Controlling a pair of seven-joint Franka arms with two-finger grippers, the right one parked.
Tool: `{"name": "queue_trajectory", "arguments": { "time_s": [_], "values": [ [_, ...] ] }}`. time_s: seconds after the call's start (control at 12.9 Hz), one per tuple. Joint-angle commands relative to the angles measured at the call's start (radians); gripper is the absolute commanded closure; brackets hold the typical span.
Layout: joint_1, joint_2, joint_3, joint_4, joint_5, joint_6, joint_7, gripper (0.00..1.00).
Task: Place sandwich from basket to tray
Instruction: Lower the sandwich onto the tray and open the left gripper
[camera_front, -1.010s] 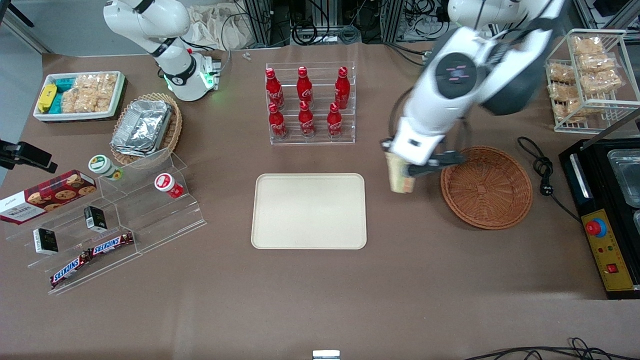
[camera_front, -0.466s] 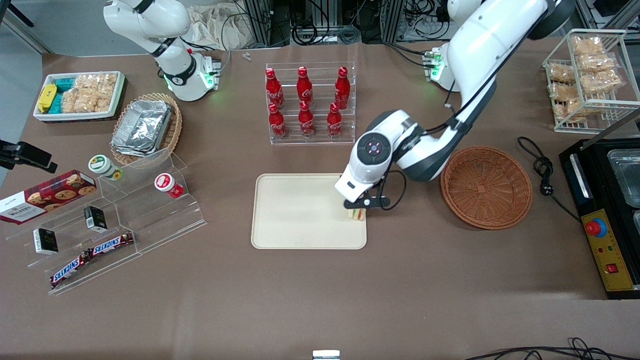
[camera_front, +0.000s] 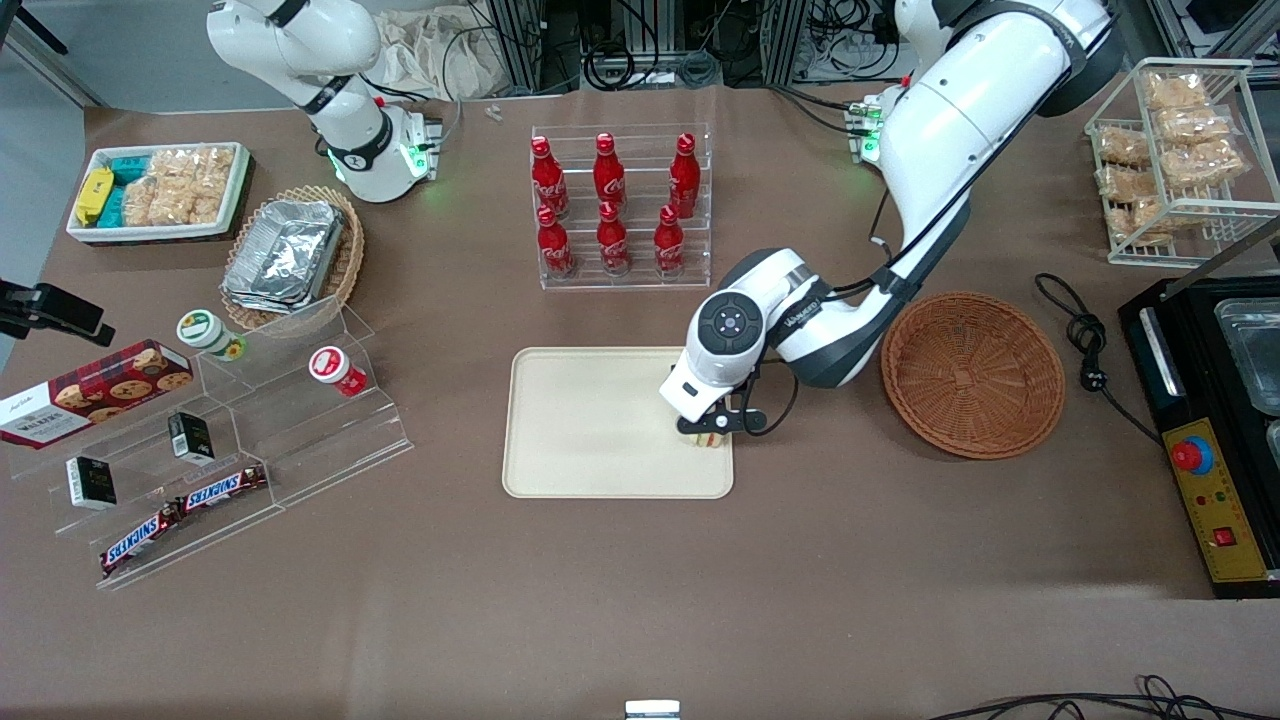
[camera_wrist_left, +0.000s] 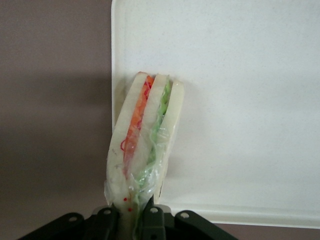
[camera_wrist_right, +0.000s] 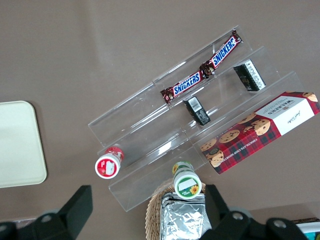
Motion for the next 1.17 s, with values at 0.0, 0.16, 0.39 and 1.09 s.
{"name": "queue_trajectory", "arguments": {
  "time_s": [0.0,0.16,0.39,1.09],
  "values": [
    [-0.024,0.028,0.007,0.068,0.021,-0.005,-0.051,0.42],
    [-0.029,0.028,0.007,0.071,0.023,-0.006,-0.070,0.00],
    [-0.027,0.011,0.006,0.108,0.018,-0.022,-0.137,0.00],
    [0.035,-0.154,-0.003,0.274,-0.041,-0.365,-0.162,0.00]
  ]
}}
